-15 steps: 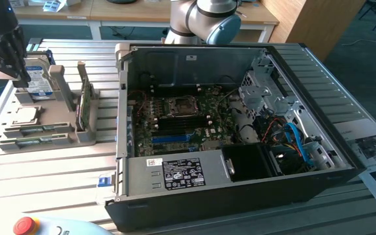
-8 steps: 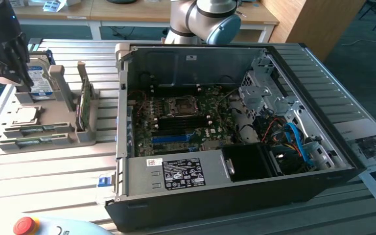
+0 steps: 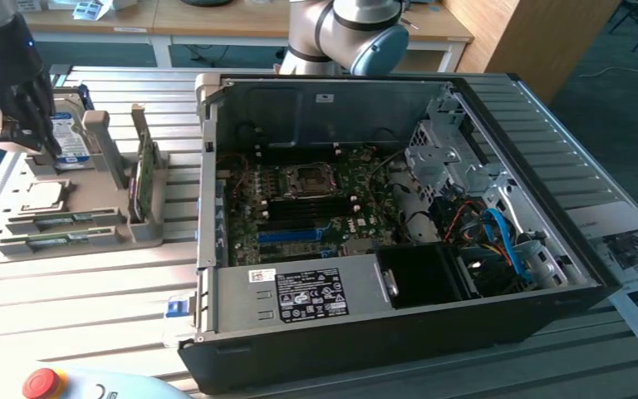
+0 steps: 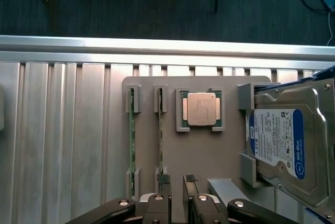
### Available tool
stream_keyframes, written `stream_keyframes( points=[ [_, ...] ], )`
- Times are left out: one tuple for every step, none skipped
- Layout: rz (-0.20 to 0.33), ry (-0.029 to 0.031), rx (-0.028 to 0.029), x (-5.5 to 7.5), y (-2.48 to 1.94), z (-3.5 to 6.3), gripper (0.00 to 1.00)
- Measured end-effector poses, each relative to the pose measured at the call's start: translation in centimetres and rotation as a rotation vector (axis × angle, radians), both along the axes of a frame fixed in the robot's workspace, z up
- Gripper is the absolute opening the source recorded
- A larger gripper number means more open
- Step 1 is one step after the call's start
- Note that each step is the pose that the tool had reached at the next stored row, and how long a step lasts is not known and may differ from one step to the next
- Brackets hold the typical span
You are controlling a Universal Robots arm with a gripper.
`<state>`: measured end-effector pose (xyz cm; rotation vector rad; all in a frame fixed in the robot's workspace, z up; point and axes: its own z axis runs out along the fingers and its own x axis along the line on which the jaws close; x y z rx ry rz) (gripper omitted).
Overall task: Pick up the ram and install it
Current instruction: 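Pick up the ram and move it above insertion slot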
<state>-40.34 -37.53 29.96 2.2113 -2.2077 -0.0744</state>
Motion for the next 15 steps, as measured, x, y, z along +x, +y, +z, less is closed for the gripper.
stream_keyframes(
  points=[
    [0.0,0.0,0.0,0.0,0.0,-0.18,0.24],
    [0.0,0.0,0.0,0.0,0.0,-0.36,0.24],
    [0.0,0.0,0.0,0.0,0.0,-0.54,0.24],
    [0.0,0.0,0.0,0.0,0.0,-0.72,0.24],
    [0.0,0.0,0.0,0.0,0.0,-0.91,0.24],
    [0.0,0.0,0.0,0.0,0.0,-1.09,0.24],
    [0.0,0.0,0.0,0.0,0.0,-1.27,0.24],
    [0.0,0.0,0.0,0.0,0.0,-1.45,0.24],
    [0.0,0.0,0.0,0.0,0.0,-1.63,0.24],
    [0.0,0.0,0.0,0.0,0.0,-1.81,0.24],
    [0.0,-0.0001,0.0,0.0,0.0,-2.01,0.24],
    [0.0,0.0,0.0,0.0,0.0,-2.18,0.24],
    [0.0,0.0,0.0,0.0,0.0,-2.36,0.24],
    [0.0,-0.0001,0.0,0.0,0.0,-2.55,0.24],
    [0.0,-0.0001,0.0,0.0,0.0,-2.73,0.24]
  ],
)
